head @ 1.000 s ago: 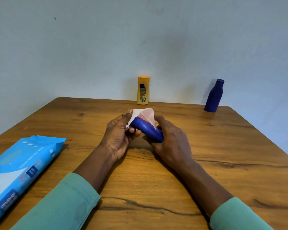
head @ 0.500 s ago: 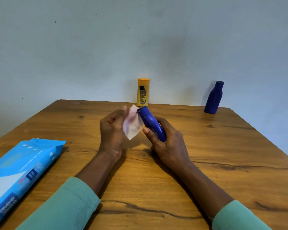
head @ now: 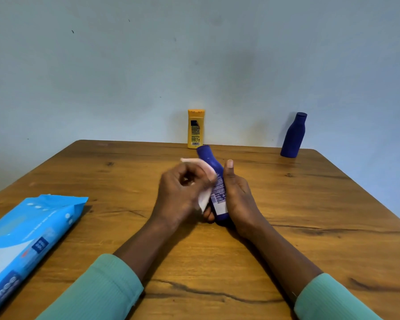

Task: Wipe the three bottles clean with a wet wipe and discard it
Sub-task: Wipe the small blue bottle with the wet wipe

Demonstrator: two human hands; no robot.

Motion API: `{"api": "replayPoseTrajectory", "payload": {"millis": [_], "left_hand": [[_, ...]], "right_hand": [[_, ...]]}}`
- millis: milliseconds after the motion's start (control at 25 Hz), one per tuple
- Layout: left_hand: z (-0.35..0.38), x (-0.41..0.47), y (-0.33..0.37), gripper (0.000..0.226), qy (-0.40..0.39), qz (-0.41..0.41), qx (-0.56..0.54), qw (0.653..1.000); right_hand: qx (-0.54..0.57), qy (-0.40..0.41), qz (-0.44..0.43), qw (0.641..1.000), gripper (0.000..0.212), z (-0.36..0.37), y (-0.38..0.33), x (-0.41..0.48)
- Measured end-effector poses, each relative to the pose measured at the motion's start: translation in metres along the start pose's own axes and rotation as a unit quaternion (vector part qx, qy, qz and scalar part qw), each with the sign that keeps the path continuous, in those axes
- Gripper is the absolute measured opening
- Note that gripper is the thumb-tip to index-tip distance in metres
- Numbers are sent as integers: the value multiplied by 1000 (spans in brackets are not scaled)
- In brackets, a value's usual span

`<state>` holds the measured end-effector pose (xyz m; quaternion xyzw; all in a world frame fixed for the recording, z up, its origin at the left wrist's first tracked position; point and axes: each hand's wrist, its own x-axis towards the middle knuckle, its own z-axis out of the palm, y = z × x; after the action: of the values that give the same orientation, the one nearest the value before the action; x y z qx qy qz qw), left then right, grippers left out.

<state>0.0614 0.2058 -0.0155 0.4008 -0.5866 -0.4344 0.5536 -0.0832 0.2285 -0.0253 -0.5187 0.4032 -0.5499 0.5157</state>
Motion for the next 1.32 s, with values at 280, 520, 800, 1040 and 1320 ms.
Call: {"api": "replayPoseTrajectory", "payload": {"millis": [280, 520, 800, 1040, 1320], "left_hand": [[-5, 13, 4, 20, 69, 119, 67, 988], [12, -5, -8, 12, 5, 196, 263, 945], [21, -14, -2, 23, -108, 277, 314, 902], [15, -12, -3, 32, -66, 262, 271, 924], [25, -12, -1, 15, -92, 380, 393, 832]], "right_hand": [[-26, -52, 48, 997, 64, -1, -2, 2], [100, 28, 86, 991, 50, -2, -6, 2], [374, 193, 157, 893, 44, -19, -12, 10], [390, 160, 184, 888, 58, -20, -2, 13], [382, 162, 183, 891, 31, -16, -2, 14]]}}
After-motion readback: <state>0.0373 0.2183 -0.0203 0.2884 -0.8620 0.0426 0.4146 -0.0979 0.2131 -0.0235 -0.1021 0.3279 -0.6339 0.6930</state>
